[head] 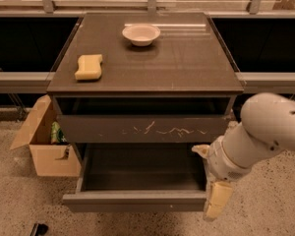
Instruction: Close middle drawer
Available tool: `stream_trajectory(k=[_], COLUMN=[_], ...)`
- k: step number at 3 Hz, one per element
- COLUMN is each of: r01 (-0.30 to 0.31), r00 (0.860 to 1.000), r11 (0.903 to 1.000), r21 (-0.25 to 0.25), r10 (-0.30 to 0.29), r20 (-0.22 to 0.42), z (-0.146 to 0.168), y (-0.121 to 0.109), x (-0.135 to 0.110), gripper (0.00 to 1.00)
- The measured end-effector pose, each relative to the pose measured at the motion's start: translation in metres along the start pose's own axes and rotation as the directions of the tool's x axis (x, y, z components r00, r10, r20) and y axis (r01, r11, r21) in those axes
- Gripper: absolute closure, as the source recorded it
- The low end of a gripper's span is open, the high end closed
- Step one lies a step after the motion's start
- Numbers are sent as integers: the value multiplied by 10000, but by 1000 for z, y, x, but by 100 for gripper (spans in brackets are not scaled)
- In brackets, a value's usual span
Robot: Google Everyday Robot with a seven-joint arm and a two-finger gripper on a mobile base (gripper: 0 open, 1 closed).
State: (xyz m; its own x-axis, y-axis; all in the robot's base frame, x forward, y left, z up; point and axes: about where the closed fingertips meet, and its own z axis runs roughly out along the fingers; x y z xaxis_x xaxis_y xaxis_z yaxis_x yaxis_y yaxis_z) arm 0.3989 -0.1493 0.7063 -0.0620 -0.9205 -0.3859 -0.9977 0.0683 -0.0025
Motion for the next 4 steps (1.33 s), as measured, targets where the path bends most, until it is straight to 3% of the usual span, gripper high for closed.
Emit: stream_trajectory(k=[1, 3, 4], r01=[-12, -668, -1368], r00=[9996, 9967, 9883], r11=[9984, 9909, 9761], r21=[-566, -1170, -1686], r10=[28, 716, 1460], r20=[293, 371, 431], z=[62, 150, 189], y=[21, 32, 32], x=[26, 72, 99], gripper=[3, 49, 72])
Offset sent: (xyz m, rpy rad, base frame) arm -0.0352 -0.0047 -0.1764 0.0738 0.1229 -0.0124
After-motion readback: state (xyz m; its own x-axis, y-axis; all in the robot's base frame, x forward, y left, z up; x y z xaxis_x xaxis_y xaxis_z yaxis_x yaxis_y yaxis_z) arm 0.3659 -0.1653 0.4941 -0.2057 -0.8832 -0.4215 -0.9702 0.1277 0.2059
